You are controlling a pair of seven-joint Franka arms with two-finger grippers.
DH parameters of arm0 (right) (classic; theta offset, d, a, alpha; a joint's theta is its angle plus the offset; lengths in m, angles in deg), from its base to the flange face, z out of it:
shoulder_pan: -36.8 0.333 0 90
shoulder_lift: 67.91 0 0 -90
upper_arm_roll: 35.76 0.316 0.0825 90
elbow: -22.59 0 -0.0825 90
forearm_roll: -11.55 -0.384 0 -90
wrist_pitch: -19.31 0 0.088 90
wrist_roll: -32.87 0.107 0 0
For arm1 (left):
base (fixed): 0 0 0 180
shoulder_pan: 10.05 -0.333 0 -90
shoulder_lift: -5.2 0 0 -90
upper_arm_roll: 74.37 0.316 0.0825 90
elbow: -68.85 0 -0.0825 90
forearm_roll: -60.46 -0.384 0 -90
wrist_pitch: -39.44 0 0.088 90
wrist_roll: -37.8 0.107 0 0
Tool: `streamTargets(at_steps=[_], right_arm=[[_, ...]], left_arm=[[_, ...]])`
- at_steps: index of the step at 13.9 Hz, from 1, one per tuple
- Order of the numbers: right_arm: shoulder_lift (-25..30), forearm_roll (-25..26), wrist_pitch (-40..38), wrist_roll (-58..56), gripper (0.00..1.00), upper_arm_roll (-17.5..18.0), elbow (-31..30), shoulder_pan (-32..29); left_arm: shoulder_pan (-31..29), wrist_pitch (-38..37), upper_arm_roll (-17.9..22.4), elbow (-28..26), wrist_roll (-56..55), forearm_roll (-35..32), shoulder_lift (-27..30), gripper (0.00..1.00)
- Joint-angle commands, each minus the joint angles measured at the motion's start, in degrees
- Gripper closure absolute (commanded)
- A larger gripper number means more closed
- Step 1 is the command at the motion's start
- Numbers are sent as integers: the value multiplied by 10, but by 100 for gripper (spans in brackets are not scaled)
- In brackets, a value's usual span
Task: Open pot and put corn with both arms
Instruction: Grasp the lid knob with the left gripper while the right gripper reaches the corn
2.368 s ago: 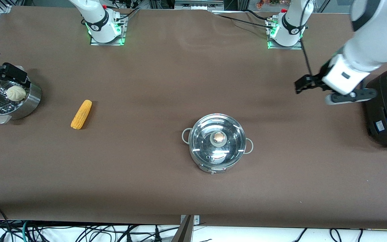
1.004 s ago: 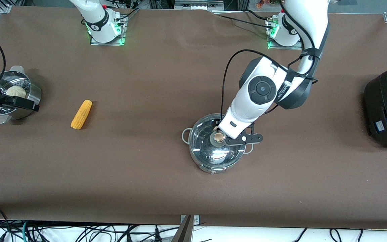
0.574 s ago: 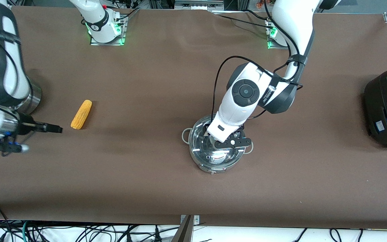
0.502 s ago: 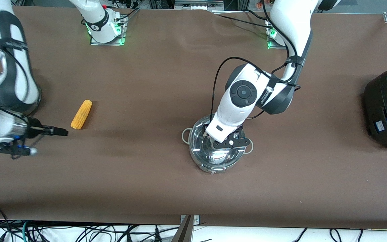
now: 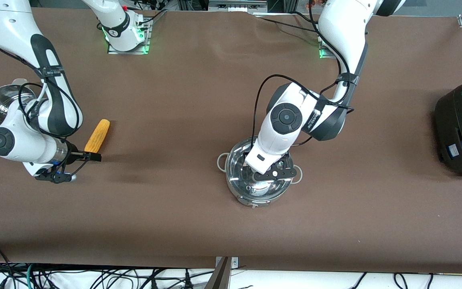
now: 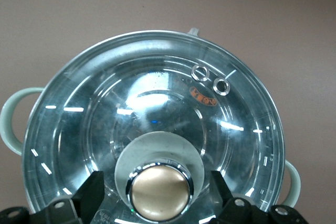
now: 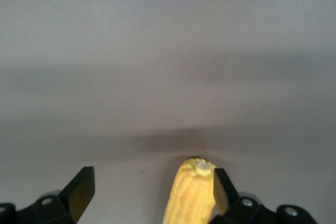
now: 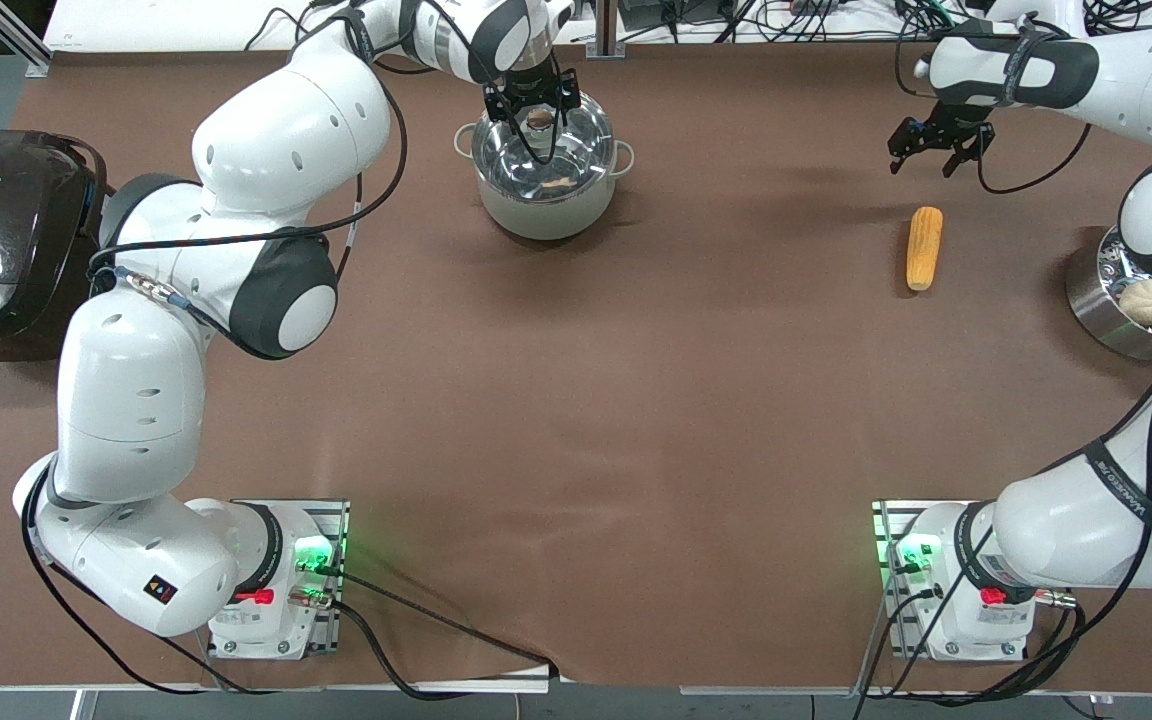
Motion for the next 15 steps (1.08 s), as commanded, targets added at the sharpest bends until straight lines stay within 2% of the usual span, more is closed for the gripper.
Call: streamTargets(at_steps=[1,3,4,5,7,8,9,11,12,13,15], right_arm=[[55,21,31,-6,0,-1,-80,-3],[78,22,75,-7,0,-10,-135,-3],[87,22,104,-10,0,-12,-164,-4],[94,22,129,-17,0,-17,-189,-3],[100,22,147,-20,0,-26,-216,-4],[103,22,148,-23,0,-27,-224,-4],[104,21,152,-23,0,-28,-232,-5],[107,21,174,-23,0,-28,-251,-5],[107,20,185,-23,0,-28,-259,-5],[106,20,193,-22,0,-28,-265,-5],[103,18,203,-21,0,-27,-271,-4]], left_arm=[[10,-3,14,24,-6,5,-12,14],[11,-3,14,24,-6,5,-13,22],[11,-3,14,24,-5,5,-12,31],[11,-3,14,24,-5,5,-13,32],[13,-3,14,23,-5,5,-14,39],[13,-3,14,22,-5,5,-14,46],[13,-3,14,22,-4,5,-14,53],[14,-5,14,21,-3,5,-14,74],[14,-9,14,21,-3,4,-13,92],[14,-12,14,21,-2,4,-13,100],[16,-17,14,21,-1,5,-9,100]])
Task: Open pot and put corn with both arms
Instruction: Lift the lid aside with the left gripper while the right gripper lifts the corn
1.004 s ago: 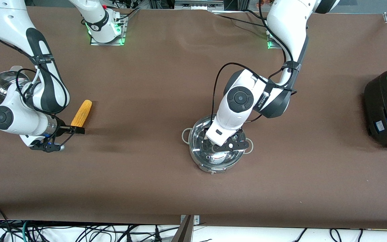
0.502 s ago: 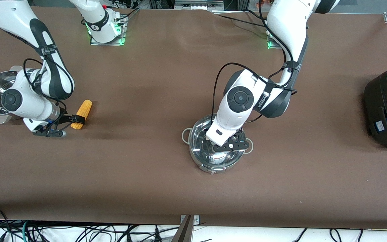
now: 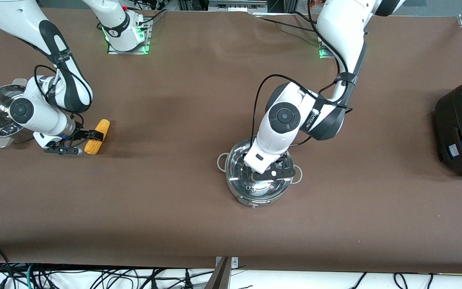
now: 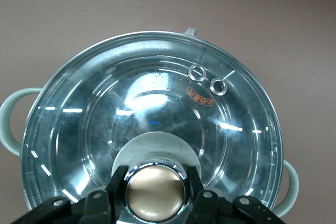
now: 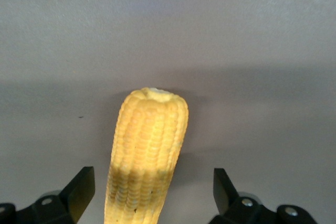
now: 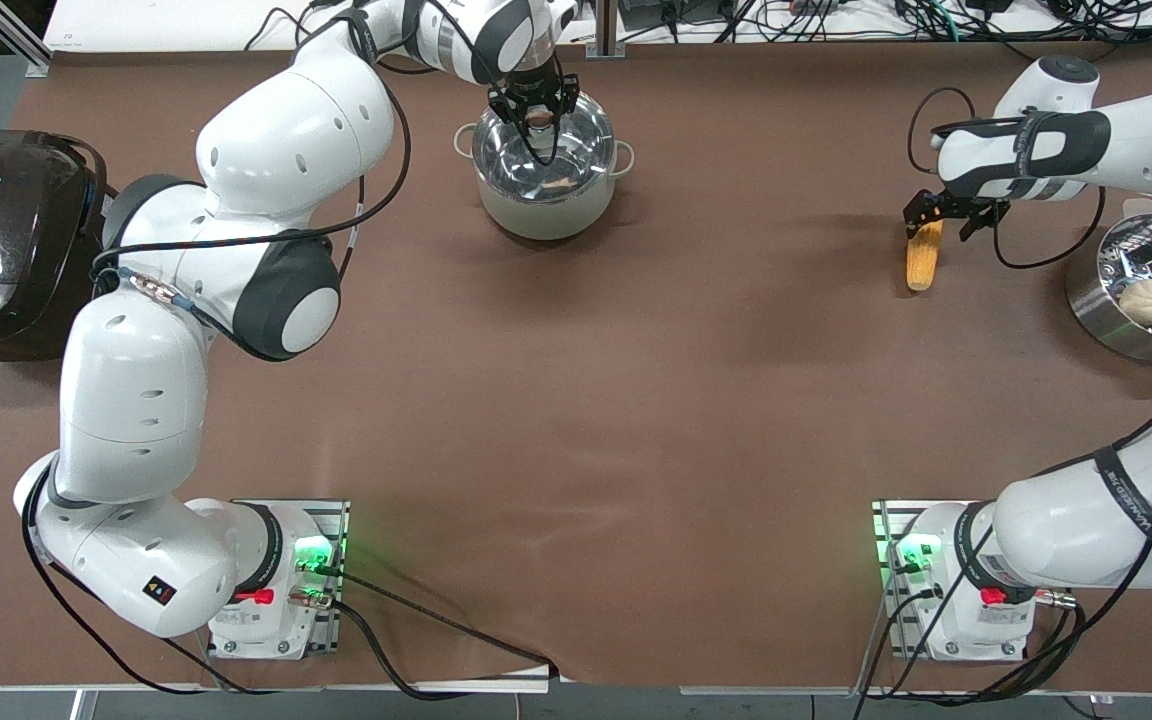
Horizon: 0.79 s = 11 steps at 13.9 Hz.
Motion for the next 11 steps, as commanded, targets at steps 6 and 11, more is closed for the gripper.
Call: streamTargets(at_steps=[6,11], right_arm=[[5,1,43,-5,10,2,-37,-4],[3,1,59,-6,86,5,-44,-3]], left_arm=[[2,-106,23,21,34,9,36,100],[-38,-151,24,7,97,13,91,100]])
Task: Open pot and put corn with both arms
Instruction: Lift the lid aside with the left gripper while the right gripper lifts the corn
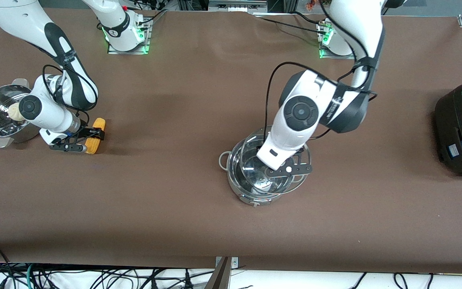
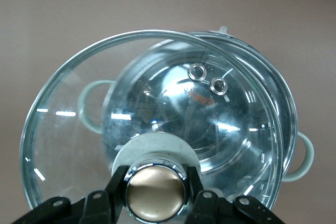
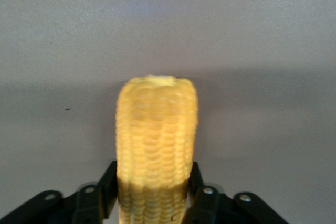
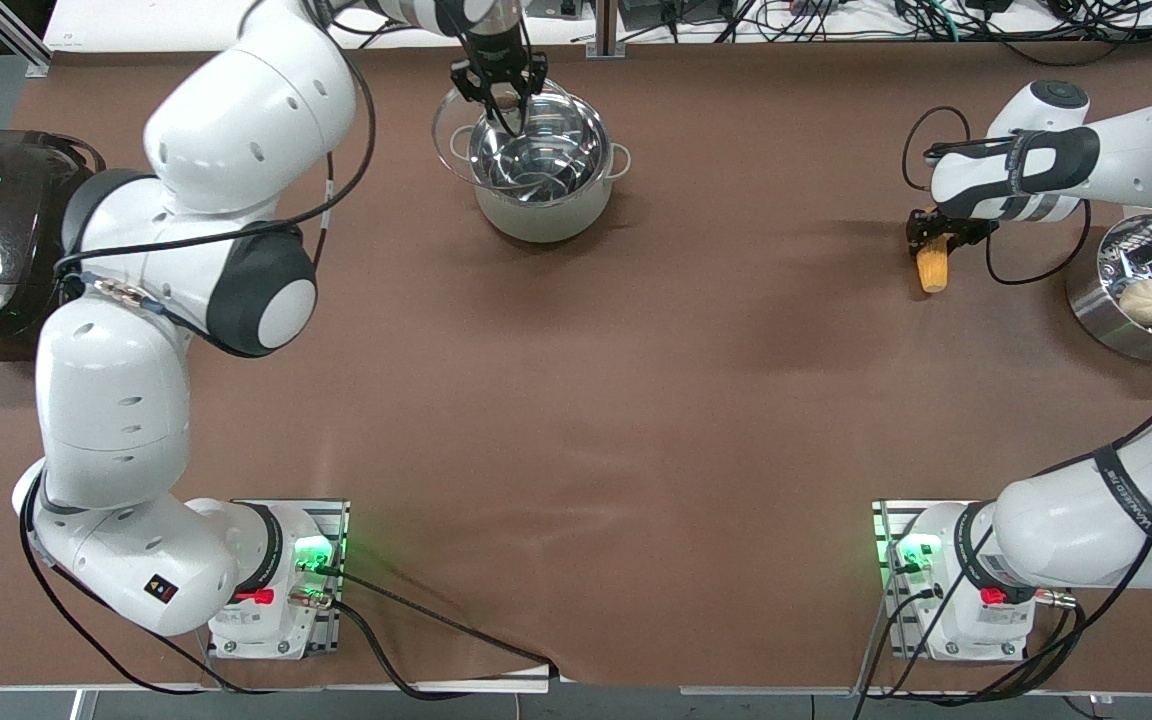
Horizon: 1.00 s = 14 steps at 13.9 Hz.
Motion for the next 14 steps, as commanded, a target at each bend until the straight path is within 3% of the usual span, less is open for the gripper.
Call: streamTargets(at_steps=[1,4,7,8,10,14], right_arm=[[19,2,6,-6,91,5,-9,-3],[72,1,-64,-3,96,15,13,-2],[112,-9,-294,26,95,46,150,-2],[110,-9,-386,71,95,69,221,-2],[106,-11,-483,144,95,118,320,1],[95,-10,-499,256,95,238,393,19]], left_arm=[[-31,-14,2,-25,65,12,45,100],[-71,-11,3,-93,130,12,88,100],[-112,-3,3,-162,207,7,131,100],[-128,16,3,-204,243,6,154,100],[-160,59,4,-281,323,4,193,100],[-196,96,26,-361,419,2,223,100]])
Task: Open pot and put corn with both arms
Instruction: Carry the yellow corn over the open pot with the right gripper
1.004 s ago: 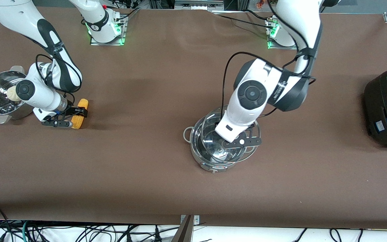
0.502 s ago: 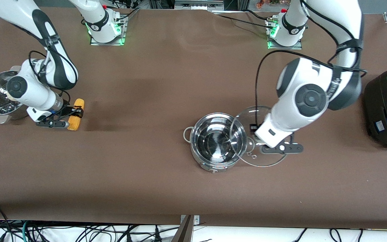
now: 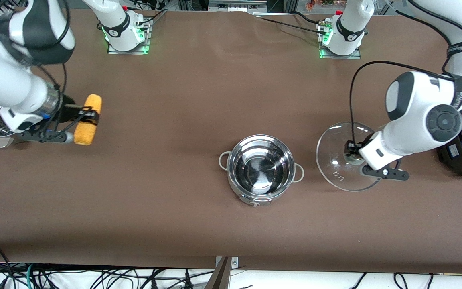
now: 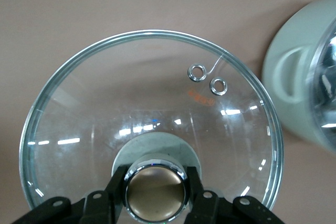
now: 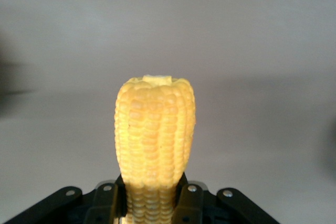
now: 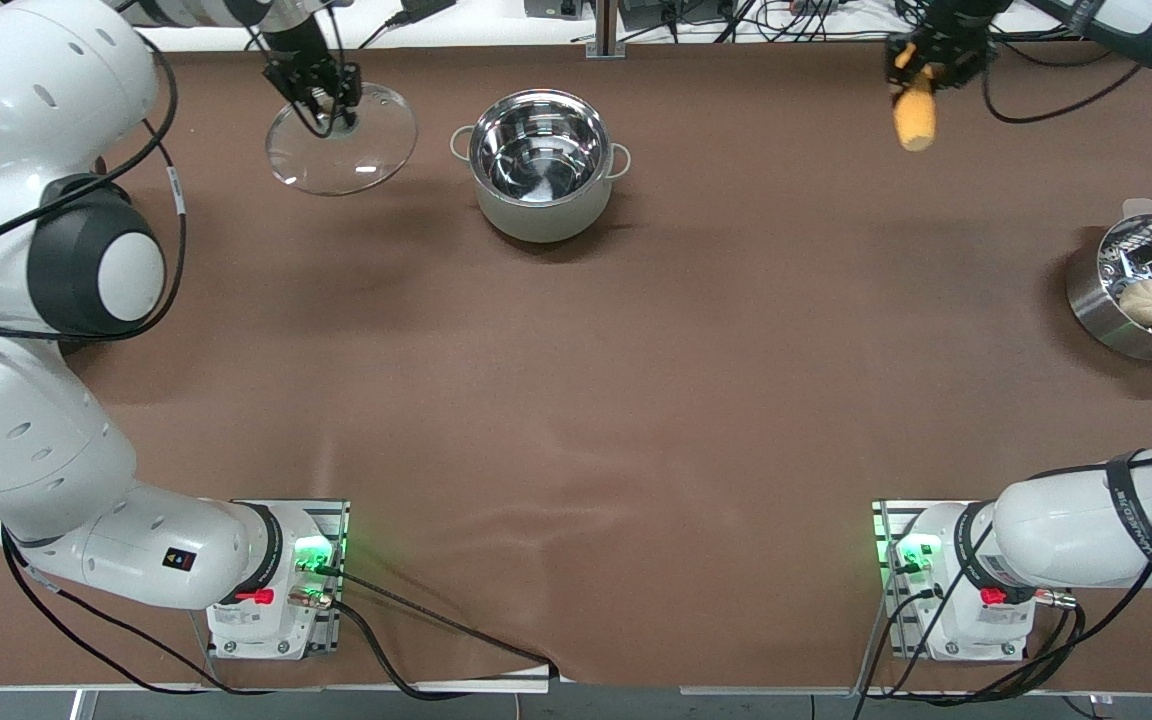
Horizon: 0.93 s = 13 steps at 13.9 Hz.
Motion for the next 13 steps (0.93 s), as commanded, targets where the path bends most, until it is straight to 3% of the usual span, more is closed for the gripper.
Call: streamTargets(at_steps=[1,3,5,8,10,13], right_arm=[[-41,0,-10,88,94,68,54,20],[-82,1,-3,171,94,79,108,71],[-153,16,0,254,95,75,200,151],[-261,93,1,336,96,72,341,254],[-305,120,37,338,99,66,378,293],[-341,121,128,337,100,46,379,317]], left_arm=[[-23,55,11,-92,75,2,48,100],[-39,112,16,-141,110,2,47,100],[-46,188,27,-192,141,2,44,100],[-51,255,28,-231,144,3,29,100],[-51,289,28,-245,144,8,11,100],[-51,312,28,-254,144,10,-6,100]])
